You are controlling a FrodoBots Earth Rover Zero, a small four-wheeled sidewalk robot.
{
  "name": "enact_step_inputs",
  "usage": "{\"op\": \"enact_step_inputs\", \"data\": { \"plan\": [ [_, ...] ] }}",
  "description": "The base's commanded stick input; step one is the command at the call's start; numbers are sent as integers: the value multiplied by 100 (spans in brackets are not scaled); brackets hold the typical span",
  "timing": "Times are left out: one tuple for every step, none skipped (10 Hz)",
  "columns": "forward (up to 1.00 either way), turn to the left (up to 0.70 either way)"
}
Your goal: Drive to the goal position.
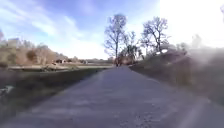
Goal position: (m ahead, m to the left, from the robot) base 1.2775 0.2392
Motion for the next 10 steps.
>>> {"op": "enact_step_inputs", "data": {
  "plan": [
    [100, 0],
    [100, 0],
    [100, 0],
    [100, 0],
    [100, 0],
    [100, 0],
    [100, 0],
    [100, 0],
    [100, 0],
    [100, 0]
  ]
}}
